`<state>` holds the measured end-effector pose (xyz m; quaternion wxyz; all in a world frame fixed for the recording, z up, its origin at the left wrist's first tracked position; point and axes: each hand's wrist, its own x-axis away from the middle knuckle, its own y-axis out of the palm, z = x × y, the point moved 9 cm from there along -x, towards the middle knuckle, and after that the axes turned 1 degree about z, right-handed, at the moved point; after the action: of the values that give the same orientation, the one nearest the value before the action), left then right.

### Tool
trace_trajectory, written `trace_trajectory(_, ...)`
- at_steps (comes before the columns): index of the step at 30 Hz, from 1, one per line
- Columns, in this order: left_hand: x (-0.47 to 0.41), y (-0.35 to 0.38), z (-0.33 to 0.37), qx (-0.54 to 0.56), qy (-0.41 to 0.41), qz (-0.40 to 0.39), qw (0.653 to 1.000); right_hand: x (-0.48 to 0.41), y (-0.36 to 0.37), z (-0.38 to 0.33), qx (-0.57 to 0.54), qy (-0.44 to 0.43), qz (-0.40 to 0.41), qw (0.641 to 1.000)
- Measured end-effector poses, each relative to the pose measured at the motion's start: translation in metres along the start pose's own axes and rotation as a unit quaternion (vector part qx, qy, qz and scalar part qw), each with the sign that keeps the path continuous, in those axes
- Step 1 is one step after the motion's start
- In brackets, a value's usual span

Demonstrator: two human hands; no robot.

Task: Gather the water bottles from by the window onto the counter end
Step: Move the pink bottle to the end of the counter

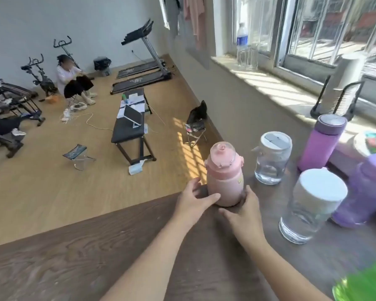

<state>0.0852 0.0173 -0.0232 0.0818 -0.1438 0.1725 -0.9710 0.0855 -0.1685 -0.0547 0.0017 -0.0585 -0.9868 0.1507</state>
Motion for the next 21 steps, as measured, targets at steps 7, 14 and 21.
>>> trace_trajectory(7, -0.015, 0.024, 0.017, 0.011, 0.024, -0.009, 1.0, -0.019, -0.01, -0.021, -0.047, -0.042, -0.005, 0.998)
trace_trajectory(14, -0.005, 0.0, 0.01, 0.04, 0.039, 0.032, 0.998, -0.011, 0.002, -0.027, -0.022, -0.013, -0.04, 0.999)
trace_trajectory(21, 0.05, -0.13, -0.026, 0.063, 0.041, 0.114, 0.991, 0.044, 0.091, -0.091, -0.028, -0.049, -0.135, 0.989)
